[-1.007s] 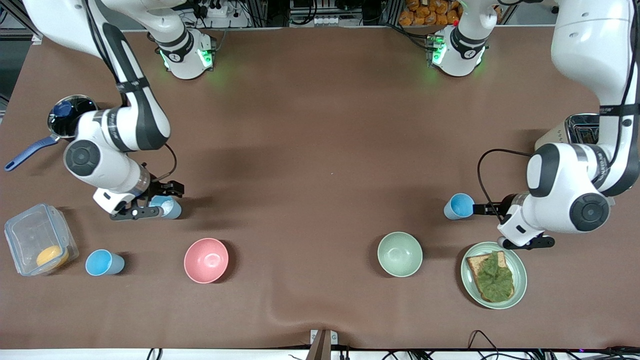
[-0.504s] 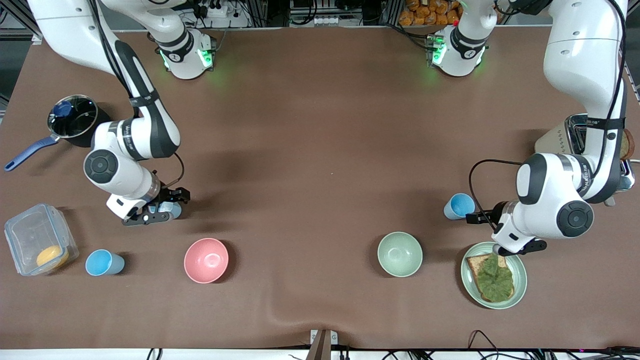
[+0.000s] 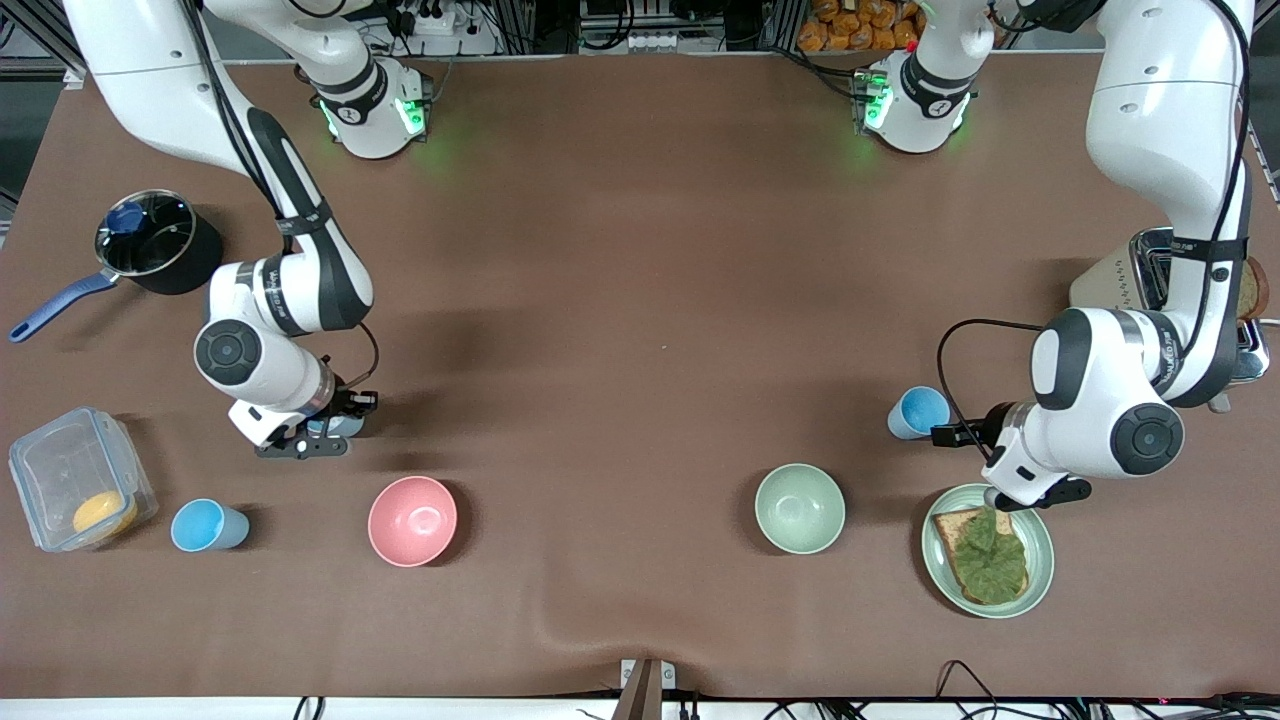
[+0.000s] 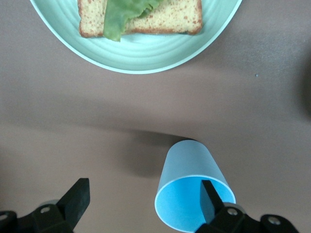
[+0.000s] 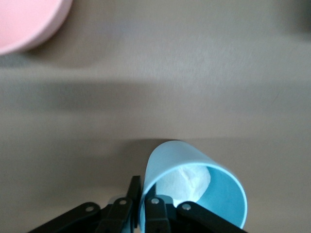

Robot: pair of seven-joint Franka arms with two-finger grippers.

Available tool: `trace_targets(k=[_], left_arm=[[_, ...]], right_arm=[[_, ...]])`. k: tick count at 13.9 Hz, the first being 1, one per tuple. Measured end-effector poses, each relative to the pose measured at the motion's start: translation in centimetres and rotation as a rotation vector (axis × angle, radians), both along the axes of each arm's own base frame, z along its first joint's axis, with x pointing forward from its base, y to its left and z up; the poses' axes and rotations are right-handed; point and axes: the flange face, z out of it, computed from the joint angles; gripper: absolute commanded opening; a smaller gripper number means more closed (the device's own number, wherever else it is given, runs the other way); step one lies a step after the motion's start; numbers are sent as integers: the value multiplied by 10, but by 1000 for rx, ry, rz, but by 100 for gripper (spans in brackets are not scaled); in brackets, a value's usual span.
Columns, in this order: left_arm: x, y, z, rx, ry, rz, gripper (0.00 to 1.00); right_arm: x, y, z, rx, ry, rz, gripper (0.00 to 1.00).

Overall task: Stack blue cups with both arms
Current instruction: 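Grasp the blue cups with both grippers and lift them, then carry the cups toward the table middle with both grippers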

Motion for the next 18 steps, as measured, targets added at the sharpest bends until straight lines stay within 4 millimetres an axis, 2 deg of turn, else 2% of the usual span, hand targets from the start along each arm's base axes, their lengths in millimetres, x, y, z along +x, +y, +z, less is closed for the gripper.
trace_targets(k=[2,4,5,6,8,10,12,14,15,17,18], left_arm=[[2,-2,9,6,-17,-5,100],[2,-13,20,20,-34,23,100],[2,-21,22,32,-37,49,100],[1,-29,23,46,-38,66,100],[-4,-42,18,66,-31,64,100],[-8,-41,8,82,-14,48,100],[-11,-29,-1,82,6,21,100],[-16,-18,-10,79,28,15,100],[-19,-16,-15,79,40,11,100],[-25,-20,-26,79,59,1,100],[-27,-22,-32,79,65,-2,87]], right_arm=[[11,3,6,-7,-22,28,0],[16,7,11,-9,-16,45,0],[18,13,17,-13,3,53,0],[20,27,27,-17,28,70,0],[23,83,56,-27,56,117,0],[9,154,74,-26,45,79,0],[-23,234,75,16,50,-15,0],[-60,301,70,71,86,-114,0],[-74,326,68,93,105,-152,0],[-94,365,60,122,131,-216,0],[-100,383,56,132,129,-248,0]])
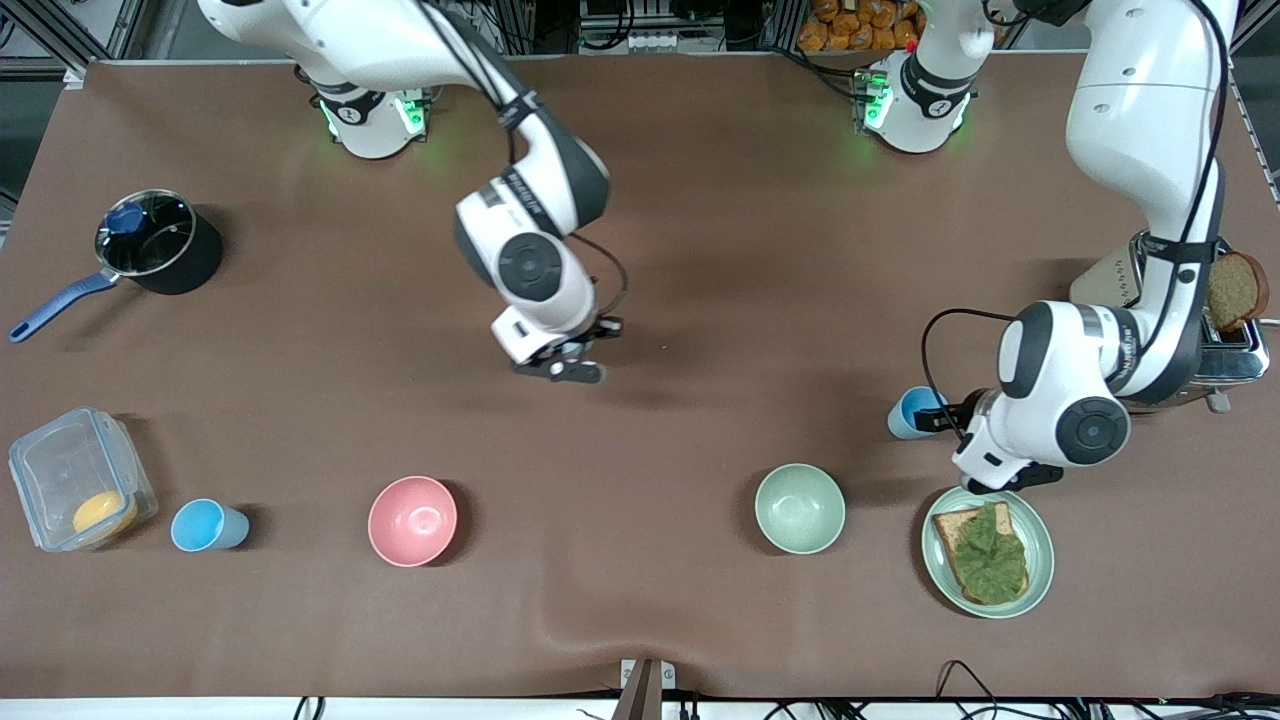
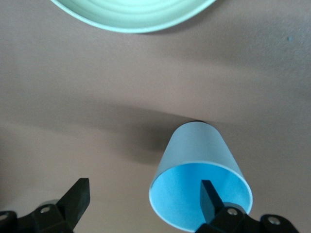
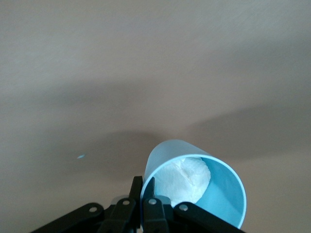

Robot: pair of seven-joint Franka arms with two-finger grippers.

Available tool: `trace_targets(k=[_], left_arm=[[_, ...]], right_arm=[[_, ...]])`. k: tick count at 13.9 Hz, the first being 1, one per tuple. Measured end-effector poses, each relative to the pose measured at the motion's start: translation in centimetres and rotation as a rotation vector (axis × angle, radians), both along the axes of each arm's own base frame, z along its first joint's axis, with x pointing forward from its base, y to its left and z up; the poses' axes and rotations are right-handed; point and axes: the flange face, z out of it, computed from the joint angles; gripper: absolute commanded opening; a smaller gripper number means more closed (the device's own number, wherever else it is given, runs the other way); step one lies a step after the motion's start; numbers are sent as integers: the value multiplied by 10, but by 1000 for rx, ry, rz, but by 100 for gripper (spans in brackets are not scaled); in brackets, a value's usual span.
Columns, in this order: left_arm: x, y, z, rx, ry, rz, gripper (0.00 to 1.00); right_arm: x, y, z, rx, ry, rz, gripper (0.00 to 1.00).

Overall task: Stack blue cups with both arms
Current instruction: 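Carry the cups toward the table middle with both grippers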

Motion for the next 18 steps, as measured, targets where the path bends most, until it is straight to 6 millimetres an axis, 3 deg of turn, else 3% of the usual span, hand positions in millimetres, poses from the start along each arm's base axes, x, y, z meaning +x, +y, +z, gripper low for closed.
trace_targets(k=[2,3,6,10,11,12,16,18], left_arm=[[-3,-3,-11,-1,12,-5,18],[-4,-5,-14,-1,16,-8,0],[-6,-6,-18,-1,25,-10,0],[0,-9,-9,-11,-26,-13,0],[4,-12,2,-15,-48,-16,0],[6,-15,17,-20,-71,-20,0],[4,-26,97,-49,-148,-18,0],[0,-29,124,-97,-166,13,0]], right_arm=[[-10,29,-10,17,-23,-46,0],[-12,37,-16,26,-39,-53,0],[-21,52,-36,29,-51,-37,0],[-28,60,-43,16,-65,-10,0],[-27,59,-46,5,-75,0,42],[-26,58,-48,0,-80,4,99],[-25,65,-40,-9,-118,36,100],[-17,66,-23,-6,-132,33,100]])
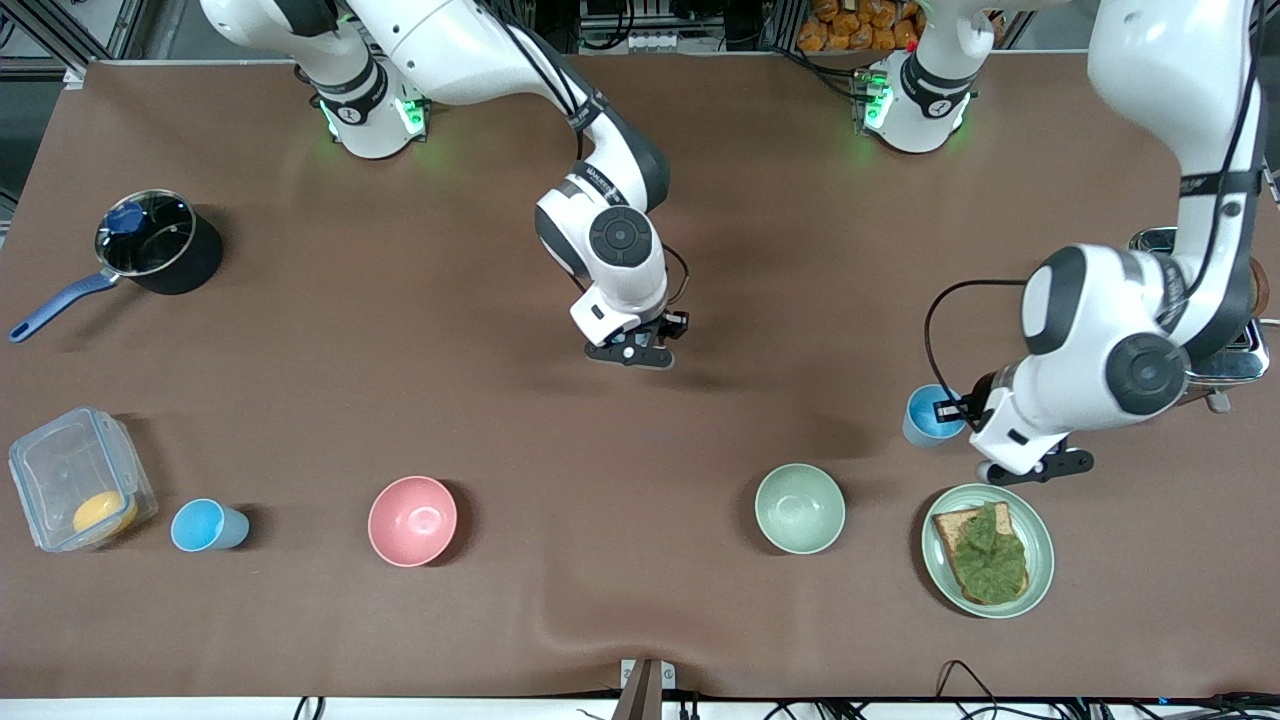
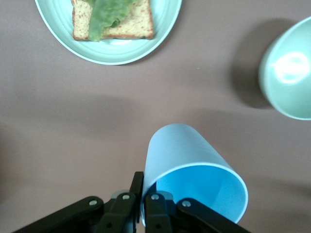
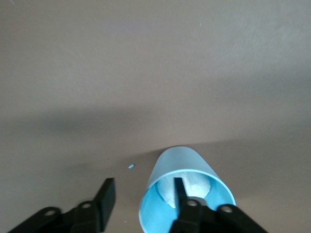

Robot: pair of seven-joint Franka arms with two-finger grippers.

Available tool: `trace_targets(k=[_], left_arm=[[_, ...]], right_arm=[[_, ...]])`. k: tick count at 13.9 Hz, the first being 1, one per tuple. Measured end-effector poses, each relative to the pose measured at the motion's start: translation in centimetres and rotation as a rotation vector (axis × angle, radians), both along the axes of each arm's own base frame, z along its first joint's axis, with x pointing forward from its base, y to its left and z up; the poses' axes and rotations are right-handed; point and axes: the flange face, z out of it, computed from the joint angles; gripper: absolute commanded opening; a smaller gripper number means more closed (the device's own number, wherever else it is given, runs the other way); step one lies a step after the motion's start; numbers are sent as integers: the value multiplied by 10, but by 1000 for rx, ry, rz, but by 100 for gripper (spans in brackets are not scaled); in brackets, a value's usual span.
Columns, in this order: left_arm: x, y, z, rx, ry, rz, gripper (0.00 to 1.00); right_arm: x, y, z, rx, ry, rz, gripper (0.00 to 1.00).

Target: Stack blue cups with both arms

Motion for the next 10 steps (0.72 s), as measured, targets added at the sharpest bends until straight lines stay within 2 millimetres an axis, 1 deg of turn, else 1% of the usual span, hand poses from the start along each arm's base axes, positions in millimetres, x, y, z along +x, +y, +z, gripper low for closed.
trace_targets(k=[1,2,3,4,6,8,9,10], left_arm=[[-3,-5,7,-22,3,6,0],[-6,-17,11,-41,8,11,0],[-11,-36,13,-52,15,18,0],[-17,-63,13,-61,24,21,0],[-38,-124,13,-76,46,11,0],[-63,-183,11,-70,64,3,0],[-76,-210,9,-62,72,3,0],[-89,-238,4,-53,81,5,0]], right_arm=[[6,-4,14,-6,3,-7,100],[16,-12,34,-14,10,-21,100],[28,-26,56,-20,21,-37,100],[41,-44,79,-23,30,-43,100],[68,-85,119,-13,27,-34,100],[93,-132,148,-1,17,-24,100],[103,-155,159,0,19,-10,100],[112,-182,169,-3,31,20,100]])
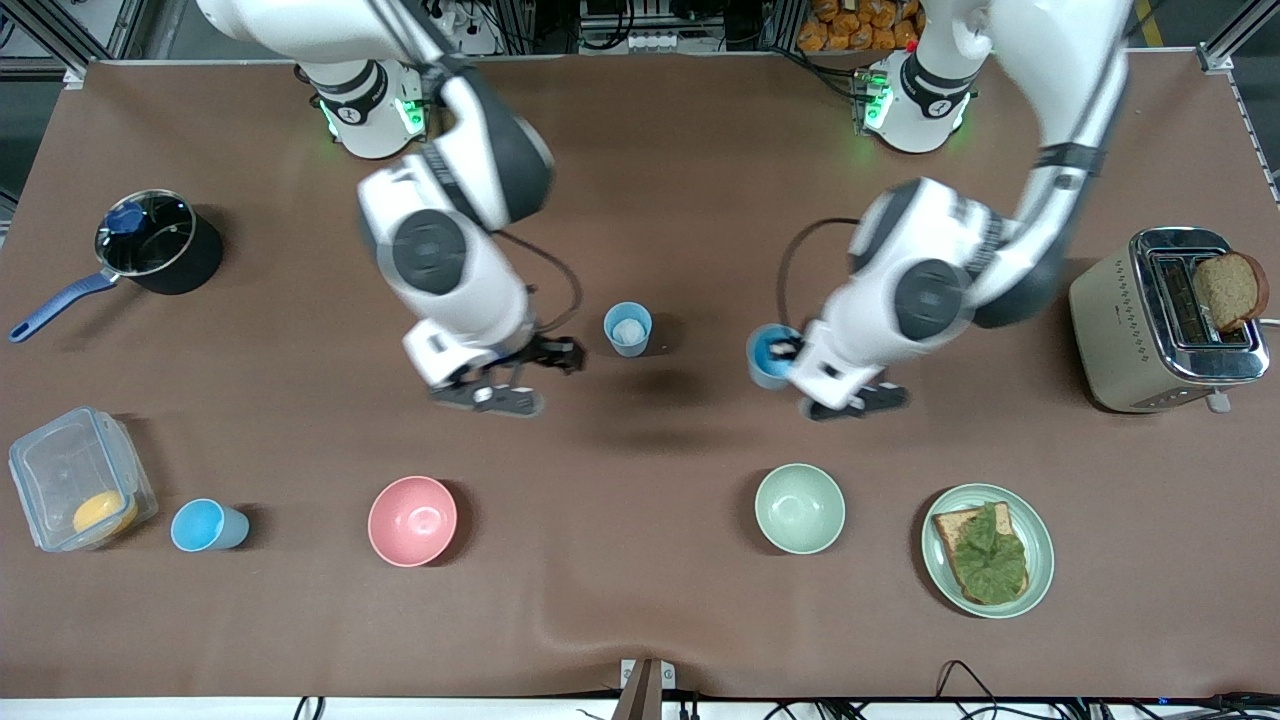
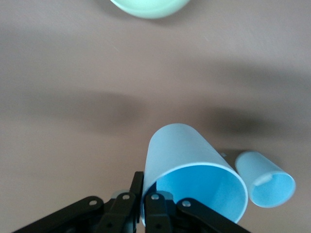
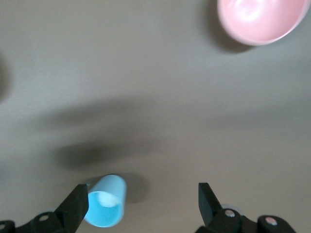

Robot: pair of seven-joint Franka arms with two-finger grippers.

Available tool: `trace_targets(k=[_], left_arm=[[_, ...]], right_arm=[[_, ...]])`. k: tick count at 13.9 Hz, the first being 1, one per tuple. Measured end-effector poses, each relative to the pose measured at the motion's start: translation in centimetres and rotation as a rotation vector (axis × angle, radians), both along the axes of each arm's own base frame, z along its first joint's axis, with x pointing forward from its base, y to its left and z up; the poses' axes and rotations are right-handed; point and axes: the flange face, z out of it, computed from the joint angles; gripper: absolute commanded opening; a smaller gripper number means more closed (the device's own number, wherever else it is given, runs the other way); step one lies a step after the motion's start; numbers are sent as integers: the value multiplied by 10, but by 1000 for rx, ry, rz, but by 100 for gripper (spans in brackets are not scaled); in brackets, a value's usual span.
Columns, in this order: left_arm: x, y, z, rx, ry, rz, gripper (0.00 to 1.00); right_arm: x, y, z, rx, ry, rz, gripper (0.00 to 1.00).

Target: Stack blue cups with both arms

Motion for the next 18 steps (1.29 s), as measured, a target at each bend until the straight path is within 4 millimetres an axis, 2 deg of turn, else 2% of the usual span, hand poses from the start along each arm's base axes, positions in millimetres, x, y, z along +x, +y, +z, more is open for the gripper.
trace_targets(k=[2,4,7,9,10,12,15,18], left_arm=[[-25,-51,-9,9,9,-3,0],[-40,-85,-16,5,15,-18,0],[-49,-114,-20,-49,17,-25,0],[-53,-124,-23,-74,19,-24,0],[-56,-129,-27,-77,21,-28,0],[-62,-142,-39,-85,18,-27,0],[-71,-158,-55,-97,11,-24,0],[-74,-162,-57,-98,12,-30,0]], right_arm=[[15,-63,17,-3,42,88,100],[31,-132,30,8,61,139,100],[42,-225,45,37,60,220,100],[34,-274,49,52,28,262,100],[23,-291,49,53,15,261,100],[-5,-308,48,22,4,262,100],[-34,-309,63,6,-1,272,100],[-48,-314,87,6,-15,267,100]])
